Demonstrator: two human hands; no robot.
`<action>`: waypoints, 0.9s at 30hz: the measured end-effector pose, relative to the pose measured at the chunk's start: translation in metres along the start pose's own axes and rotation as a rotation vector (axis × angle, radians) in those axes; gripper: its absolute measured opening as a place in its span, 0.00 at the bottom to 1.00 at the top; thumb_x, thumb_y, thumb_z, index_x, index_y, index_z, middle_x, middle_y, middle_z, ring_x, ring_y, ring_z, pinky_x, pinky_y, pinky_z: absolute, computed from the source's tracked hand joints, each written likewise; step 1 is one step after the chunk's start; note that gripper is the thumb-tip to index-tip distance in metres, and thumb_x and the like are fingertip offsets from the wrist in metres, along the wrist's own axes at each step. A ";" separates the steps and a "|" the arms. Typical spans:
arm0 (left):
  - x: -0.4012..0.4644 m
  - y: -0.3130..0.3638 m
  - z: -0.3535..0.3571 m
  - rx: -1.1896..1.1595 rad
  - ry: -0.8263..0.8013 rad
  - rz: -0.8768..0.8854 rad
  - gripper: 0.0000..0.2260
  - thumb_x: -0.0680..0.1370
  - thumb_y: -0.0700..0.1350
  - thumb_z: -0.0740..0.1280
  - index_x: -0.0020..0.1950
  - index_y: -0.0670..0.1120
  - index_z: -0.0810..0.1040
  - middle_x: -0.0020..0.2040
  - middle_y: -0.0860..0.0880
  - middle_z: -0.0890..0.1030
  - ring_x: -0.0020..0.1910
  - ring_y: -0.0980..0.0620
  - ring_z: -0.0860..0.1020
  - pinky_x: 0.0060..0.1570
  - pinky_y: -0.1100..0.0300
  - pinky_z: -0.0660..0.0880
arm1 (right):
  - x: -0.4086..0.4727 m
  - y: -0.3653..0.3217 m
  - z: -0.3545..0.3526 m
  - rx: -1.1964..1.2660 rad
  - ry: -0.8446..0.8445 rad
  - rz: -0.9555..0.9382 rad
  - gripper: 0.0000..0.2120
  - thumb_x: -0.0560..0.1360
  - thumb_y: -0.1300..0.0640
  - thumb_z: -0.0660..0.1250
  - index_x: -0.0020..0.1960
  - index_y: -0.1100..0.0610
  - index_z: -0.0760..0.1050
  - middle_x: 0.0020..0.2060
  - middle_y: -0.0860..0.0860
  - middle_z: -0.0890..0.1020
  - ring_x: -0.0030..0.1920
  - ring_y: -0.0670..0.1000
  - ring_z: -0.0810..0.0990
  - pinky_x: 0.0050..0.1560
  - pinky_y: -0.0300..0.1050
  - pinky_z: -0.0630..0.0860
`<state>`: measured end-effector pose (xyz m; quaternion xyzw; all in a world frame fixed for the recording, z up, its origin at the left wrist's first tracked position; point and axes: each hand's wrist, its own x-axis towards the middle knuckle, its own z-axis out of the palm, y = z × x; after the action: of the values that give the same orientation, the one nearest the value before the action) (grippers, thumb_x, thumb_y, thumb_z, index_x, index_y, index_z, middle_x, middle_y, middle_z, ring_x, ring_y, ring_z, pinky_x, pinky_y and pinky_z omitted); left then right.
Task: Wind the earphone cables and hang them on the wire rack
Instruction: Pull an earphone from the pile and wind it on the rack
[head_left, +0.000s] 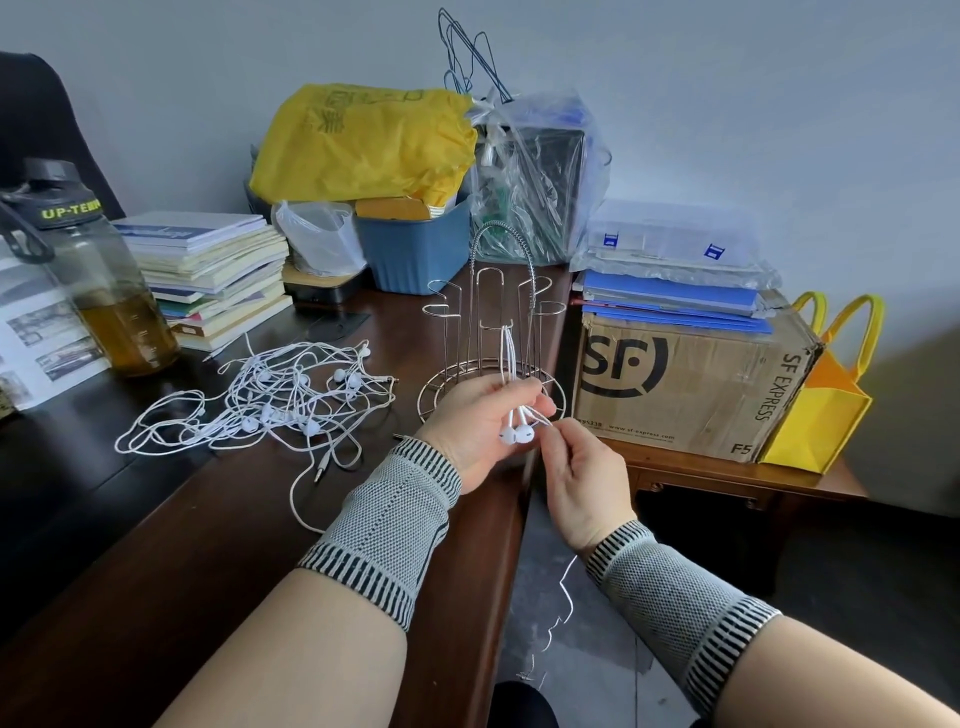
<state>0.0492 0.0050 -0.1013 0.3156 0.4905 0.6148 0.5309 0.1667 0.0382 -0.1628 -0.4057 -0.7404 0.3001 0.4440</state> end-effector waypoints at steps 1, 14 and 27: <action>-0.001 -0.001 0.000 0.023 0.002 0.018 0.09 0.79 0.39 0.65 0.40 0.42 0.76 0.38 0.45 0.83 0.41 0.47 0.78 0.48 0.52 0.76 | 0.001 -0.001 -0.001 0.003 0.012 0.011 0.18 0.81 0.56 0.61 0.32 0.53 0.68 0.25 0.47 0.72 0.30 0.41 0.73 0.31 0.31 0.66; 0.002 0.003 -0.009 0.382 0.057 0.140 0.11 0.78 0.34 0.64 0.48 0.48 0.82 0.39 0.52 0.85 0.43 0.56 0.83 0.46 0.61 0.77 | 0.017 -0.010 -0.016 0.085 0.075 0.106 0.13 0.77 0.53 0.65 0.34 0.53 0.76 0.28 0.49 0.79 0.29 0.46 0.74 0.34 0.41 0.69; 0.010 0.015 -0.015 0.428 0.189 0.328 0.07 0.78 0.37 0.62 0.48 0.45 0.79 0.28 0.53 0.70 0.27 0.55 0.68 0.34 0.57 0.70 | 0.046 -0.042 -0.025 0.075 -0.120 0.042 0.12 0.77 0.54 0.66 0.38 0.58 0.81 0.17 0.42 0.69 0.22 0.42 0.67 0.29 0.37 0.65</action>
<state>0.0282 0.0110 -0.0937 0.4368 0.5988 0.6017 0.2978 0.1630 0.0595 -0.0997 -0.3854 -0.7454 0.3605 0.4072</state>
